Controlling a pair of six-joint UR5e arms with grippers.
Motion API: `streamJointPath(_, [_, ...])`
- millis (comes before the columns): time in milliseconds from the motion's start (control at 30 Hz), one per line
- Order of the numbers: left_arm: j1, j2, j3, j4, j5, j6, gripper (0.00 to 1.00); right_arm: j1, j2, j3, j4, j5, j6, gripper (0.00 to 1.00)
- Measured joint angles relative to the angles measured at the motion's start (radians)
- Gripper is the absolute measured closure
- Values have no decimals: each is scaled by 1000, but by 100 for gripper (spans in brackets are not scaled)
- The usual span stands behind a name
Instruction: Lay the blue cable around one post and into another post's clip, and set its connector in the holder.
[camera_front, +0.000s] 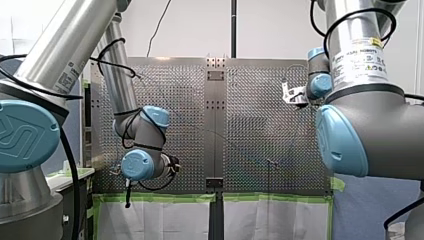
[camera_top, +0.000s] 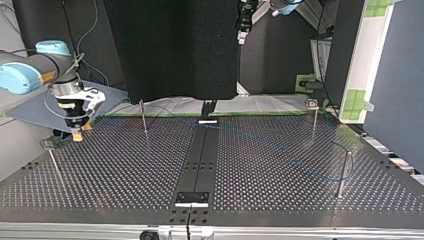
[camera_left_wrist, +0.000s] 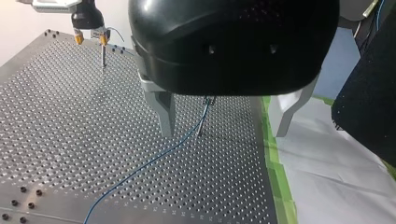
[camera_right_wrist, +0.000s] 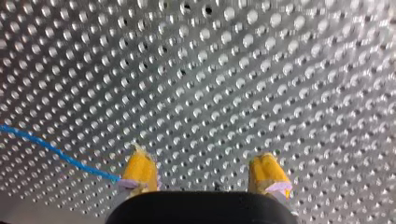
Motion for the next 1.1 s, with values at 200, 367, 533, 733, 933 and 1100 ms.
streamJointPath(200, [0, 0, 4, 31, 1, -17, 0, 46, -3, 40, -24, 38, 3, 0])
streamJointPath(367, [1, 3, 34, 43, 0, -45, 0, 88, -4, 82, -64, 47, 4, 0])
streamJointPath(533, [2, 28, 73, 37, -16, -43, 0, 130, -4, 124, -99, 63, 8, 0])
streamJointPath(733, [5, 79, 95, 8, -41, -1, 0, 184, -4, 178, -139, 113, 48, 0])
streamJointPath(933, [10, 131, 96, -42, -42, 33, 0, 238, -3, 228, -190, 166, 100, 0])
streamJointPath(1100, [12, 171, 96, -82, -43, 37, 0, 281, -3, 245, -232, 209, 143, 0])
